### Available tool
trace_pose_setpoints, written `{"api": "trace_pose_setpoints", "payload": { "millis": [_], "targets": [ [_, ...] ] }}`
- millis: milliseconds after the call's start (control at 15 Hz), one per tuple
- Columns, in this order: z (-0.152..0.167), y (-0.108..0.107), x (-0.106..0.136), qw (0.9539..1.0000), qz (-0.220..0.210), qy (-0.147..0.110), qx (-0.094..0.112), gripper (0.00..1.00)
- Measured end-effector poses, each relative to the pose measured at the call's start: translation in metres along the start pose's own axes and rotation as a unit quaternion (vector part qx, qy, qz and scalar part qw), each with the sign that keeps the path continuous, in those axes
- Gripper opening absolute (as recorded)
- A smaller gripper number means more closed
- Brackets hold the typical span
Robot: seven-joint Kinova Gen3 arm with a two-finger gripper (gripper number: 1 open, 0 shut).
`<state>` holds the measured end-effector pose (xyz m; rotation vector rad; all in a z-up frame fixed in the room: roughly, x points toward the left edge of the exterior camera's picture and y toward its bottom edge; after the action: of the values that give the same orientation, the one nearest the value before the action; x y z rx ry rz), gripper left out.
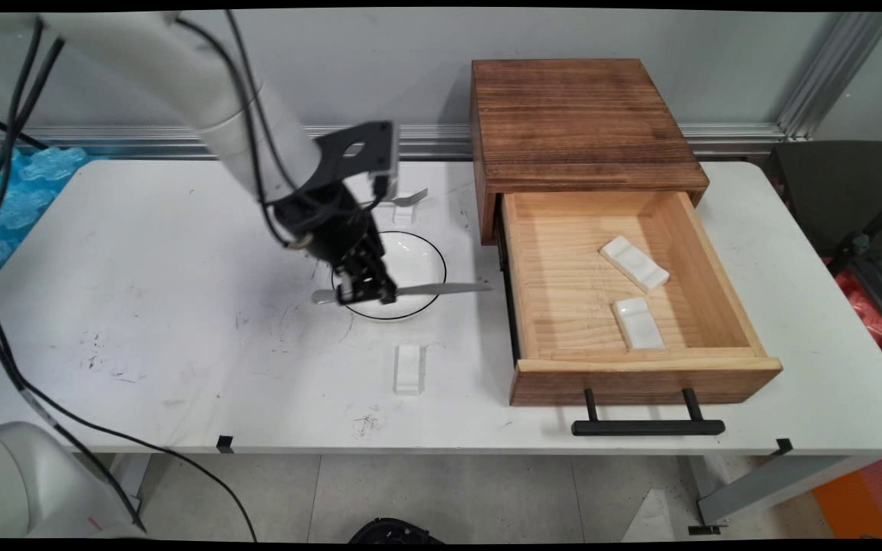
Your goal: Place the picked object into the drawer
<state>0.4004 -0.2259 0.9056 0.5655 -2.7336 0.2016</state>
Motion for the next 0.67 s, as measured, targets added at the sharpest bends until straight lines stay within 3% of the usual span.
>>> {"api": "trace_pose_setpoints", "payload": {
  "millis": [667],
  "targets": [
    [-0.008, -0.011, 0.102, 0.9975, 0.020, 0.068, -0.003, 0.00]
  ]
}}
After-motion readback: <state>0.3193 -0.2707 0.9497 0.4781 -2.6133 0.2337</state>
